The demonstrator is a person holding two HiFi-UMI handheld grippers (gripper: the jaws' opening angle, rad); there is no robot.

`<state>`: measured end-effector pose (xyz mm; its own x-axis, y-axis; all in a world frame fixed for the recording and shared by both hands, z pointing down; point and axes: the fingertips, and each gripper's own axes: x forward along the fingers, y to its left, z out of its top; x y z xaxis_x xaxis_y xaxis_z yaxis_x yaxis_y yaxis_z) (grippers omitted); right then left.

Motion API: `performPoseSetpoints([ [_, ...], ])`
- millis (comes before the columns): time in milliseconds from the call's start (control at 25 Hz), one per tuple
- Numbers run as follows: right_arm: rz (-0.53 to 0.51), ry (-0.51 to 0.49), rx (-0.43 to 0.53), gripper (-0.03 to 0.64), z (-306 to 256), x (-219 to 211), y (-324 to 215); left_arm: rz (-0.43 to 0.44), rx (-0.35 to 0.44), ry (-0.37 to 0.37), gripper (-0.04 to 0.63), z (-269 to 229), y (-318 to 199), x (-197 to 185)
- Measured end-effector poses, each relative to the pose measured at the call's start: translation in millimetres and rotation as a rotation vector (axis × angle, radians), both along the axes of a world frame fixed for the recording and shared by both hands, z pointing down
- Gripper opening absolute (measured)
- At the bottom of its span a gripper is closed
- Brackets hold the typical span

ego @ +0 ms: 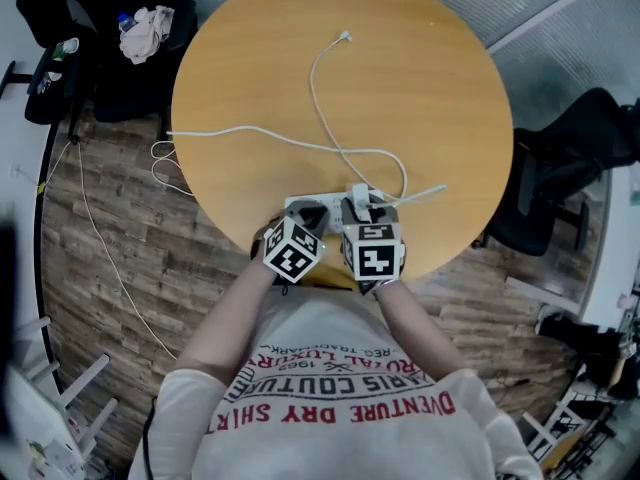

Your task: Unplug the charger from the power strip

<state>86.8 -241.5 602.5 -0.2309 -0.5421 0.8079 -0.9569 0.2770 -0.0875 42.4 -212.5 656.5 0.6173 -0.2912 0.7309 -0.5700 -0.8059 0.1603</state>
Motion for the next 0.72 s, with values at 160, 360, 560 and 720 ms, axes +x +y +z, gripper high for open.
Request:
performPoseSetpoints([
  [160, -0.006, -0.034, 0.015, 0.156, -7, 1, 8, -0.002, -0.01, -0.002, 0.034, 1, 0, -1],
  [360, -0.044, -0.041, 0.09, 0.156, -31, 9, 12, -0.025, -0.04, -0.022, 0.034, 4, -1, -2],
  [560, -0.057, -0.062, 0.161, 0.156, -61, 17, 14, -0.026, -0.069, -0.042, 0.034, 5, 4, -2],
  [720, -0.054, -0.081, 0.227, 0.156, -86, 22, 12, -0.073, -0.033, 0.02, 0.034, -21, -5, -2],
])
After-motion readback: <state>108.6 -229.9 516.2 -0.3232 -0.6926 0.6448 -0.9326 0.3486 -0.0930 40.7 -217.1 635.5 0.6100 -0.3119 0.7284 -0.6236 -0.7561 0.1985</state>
